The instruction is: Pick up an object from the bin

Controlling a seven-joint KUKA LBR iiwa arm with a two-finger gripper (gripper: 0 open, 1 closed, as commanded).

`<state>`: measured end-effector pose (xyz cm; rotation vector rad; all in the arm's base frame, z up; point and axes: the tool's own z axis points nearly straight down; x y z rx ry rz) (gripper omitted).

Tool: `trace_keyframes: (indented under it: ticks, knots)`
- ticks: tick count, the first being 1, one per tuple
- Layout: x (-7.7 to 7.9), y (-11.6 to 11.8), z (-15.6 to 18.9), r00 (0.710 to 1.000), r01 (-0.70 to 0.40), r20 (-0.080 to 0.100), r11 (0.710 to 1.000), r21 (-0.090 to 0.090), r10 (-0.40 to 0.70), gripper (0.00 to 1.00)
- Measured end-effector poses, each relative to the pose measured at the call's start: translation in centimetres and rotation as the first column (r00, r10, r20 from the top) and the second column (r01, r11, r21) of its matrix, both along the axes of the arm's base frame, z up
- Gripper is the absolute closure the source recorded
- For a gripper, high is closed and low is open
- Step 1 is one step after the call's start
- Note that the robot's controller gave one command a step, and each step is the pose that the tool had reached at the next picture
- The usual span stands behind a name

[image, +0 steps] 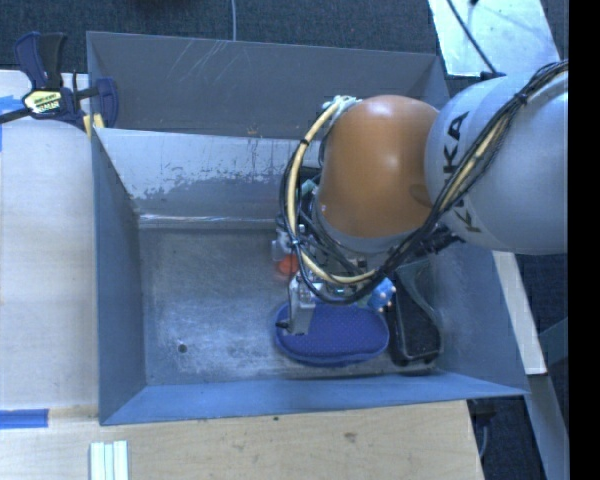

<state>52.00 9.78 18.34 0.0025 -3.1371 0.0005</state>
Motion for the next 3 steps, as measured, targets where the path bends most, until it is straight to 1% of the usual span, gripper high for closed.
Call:
trace_keyframes:
  ticks: [1,2,3]
  knots:
    - [-1.3,-4.4,-10.2,1.000,-0.029,-0.002,1.000,0.000,0.029,0.00]
    - [-3.1,-5.0,-8.0,0.999,0.038,0.002,0.999,0.000,-0.038,0.00]
    - [-0.9,-4.8,-11.3,0.965,-0.261,0.000,0.965,0.005,0.261,0.00]
